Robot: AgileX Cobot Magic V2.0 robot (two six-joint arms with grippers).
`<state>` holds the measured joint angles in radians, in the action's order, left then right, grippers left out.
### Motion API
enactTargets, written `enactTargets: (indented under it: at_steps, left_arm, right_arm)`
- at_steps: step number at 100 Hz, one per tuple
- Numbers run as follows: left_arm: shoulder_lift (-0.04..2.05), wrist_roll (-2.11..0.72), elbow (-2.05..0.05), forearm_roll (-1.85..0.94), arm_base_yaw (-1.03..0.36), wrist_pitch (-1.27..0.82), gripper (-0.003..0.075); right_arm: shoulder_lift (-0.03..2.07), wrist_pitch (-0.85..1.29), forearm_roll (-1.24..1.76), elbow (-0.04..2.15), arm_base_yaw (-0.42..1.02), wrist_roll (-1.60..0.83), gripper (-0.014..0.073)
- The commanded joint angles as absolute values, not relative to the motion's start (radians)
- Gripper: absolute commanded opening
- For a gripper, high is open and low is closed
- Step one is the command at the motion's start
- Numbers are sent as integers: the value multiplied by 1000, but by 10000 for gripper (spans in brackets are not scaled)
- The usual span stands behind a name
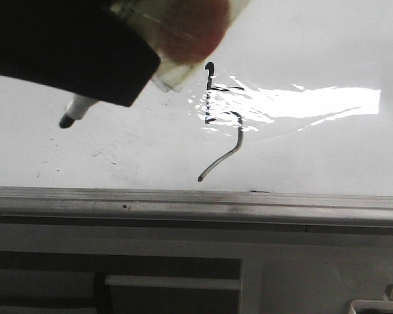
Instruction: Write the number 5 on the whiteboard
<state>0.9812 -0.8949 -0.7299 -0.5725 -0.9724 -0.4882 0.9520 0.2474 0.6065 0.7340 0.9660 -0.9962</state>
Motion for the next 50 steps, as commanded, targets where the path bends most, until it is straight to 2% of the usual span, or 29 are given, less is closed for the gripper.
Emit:
enactTargets:
  at_steps: [1,14,21,31,43,46,50]
  left_arm:
    - [973,-881,-761,-605,-974,-431,-20]
    - [973,-843,-741,-605,-972,-381,-20]
    - [973,-768,-719,-605,-954,-319,-20]
    - [977,-584,-678,-605,-909,-198,-20]
    - [1008,-444,-639,-605,-857,-85,-20]
    - [1025,-439,-636,-605,-847,-68,-20]
    - [1046,-437,-636,-605,-842,-60,-20]
  right_arm:
    - [897,126,626,770,964,-1005,563]
    - [819,65,626,770,957,-1005,562]
    - [776,52,641,770,930,-1005,515]
    - [718,46,698,770,872,-1005,327]
    - [660,63,738,770,801,-1005,-19]
    - [647,73,741,770,786,-1005,-70]
    - [639,89,746,770,768,-1005,-62]
